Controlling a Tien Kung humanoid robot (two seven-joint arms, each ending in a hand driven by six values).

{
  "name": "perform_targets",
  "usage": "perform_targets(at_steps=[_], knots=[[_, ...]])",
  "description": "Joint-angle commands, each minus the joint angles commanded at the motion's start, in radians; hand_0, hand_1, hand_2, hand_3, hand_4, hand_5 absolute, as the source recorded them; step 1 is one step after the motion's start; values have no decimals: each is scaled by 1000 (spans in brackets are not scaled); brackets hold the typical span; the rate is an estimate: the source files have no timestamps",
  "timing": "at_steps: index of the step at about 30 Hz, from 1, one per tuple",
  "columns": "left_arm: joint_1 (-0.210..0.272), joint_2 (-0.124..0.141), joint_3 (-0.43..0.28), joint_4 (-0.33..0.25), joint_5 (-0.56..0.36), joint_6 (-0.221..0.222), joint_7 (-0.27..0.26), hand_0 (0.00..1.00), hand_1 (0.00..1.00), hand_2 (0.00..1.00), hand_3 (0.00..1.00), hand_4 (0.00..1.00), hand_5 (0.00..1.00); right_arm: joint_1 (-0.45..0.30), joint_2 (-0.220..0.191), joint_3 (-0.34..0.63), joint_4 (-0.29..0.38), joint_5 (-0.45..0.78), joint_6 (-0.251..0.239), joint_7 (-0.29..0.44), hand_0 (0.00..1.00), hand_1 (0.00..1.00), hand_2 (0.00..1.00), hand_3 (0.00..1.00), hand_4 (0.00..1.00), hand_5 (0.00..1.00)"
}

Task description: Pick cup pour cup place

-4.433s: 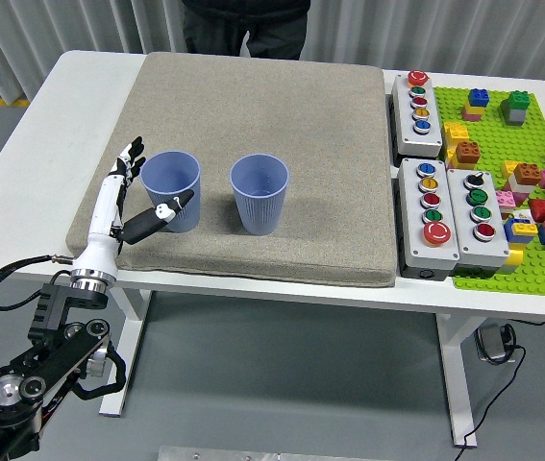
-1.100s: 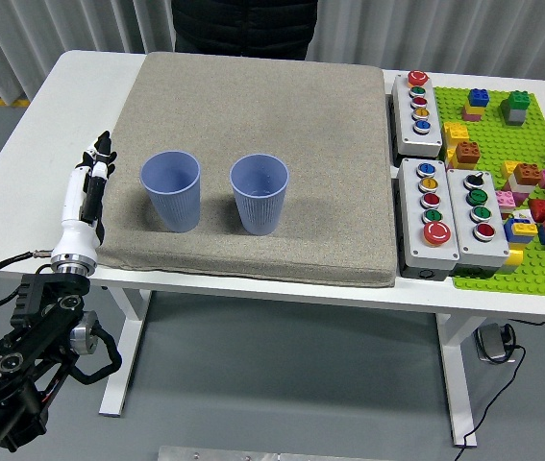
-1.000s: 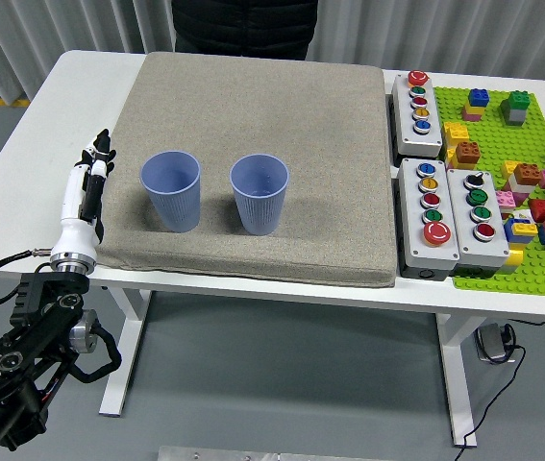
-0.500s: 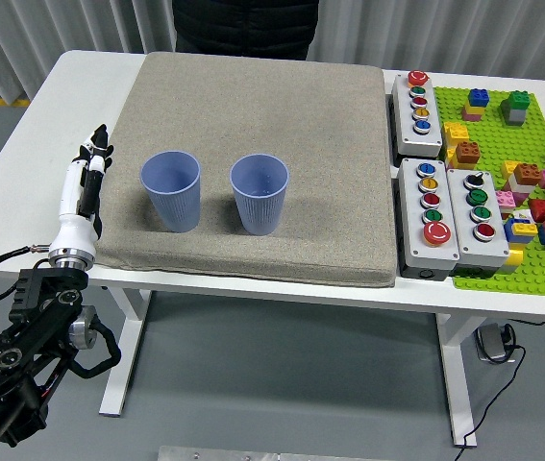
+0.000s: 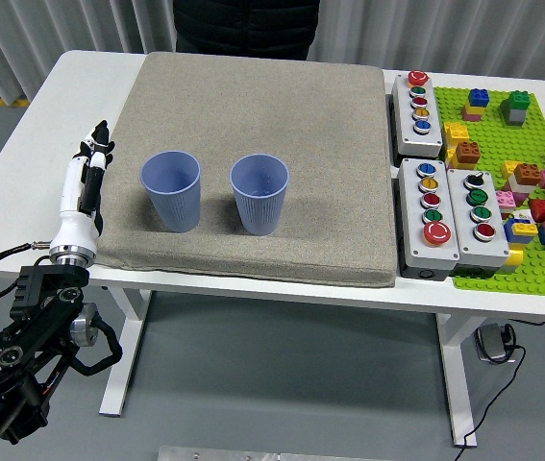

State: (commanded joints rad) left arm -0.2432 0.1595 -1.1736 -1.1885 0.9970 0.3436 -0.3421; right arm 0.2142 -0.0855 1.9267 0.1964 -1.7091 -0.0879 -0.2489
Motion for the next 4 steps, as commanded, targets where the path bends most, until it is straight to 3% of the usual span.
perform_targets(at_steps=[4], knots=[[-1,1,0,0,0,0,0,934,934,997,944,745,998,-1,-1,-3,0,5,-1,0,701,640,596,595,2,261]])
